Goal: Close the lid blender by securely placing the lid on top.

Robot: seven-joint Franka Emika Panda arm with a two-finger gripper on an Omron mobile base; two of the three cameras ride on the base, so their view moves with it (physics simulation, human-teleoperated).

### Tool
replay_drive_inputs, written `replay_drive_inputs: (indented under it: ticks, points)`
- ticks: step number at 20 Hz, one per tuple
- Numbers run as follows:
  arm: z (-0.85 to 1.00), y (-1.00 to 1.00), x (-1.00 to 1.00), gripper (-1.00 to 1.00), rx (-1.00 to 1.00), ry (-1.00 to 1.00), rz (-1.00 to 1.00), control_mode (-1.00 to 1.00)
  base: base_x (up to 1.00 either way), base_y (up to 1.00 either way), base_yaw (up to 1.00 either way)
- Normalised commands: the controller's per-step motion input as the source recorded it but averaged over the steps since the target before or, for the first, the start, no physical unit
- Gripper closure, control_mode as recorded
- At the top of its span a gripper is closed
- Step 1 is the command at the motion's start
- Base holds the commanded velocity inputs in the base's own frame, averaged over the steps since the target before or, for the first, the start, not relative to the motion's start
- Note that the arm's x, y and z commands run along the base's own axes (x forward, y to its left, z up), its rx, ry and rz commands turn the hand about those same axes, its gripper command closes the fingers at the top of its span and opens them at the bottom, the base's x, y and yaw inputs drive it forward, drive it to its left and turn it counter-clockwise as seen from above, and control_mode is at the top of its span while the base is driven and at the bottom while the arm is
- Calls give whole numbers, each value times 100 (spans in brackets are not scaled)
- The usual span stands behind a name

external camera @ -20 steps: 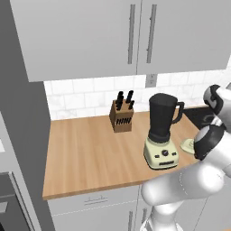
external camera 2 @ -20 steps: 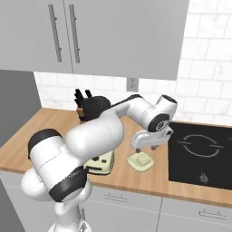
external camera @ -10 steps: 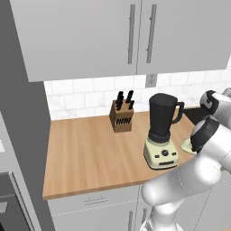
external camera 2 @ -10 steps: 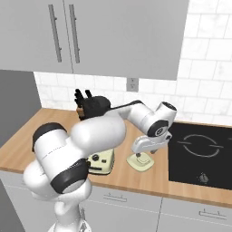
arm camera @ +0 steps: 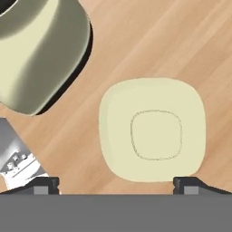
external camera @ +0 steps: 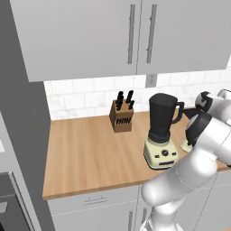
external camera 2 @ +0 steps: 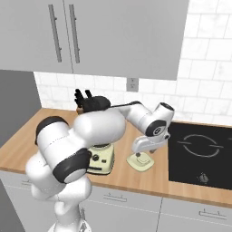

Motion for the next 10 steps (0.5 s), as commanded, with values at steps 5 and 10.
replay_drive_inputs:
  ticks: [5,10]
  points:
    - [-28,2,10,-100,-2,1,0,-100,0,0,0]
    - [-17,0,19,-100,0,0,0,-100,0,0,0]
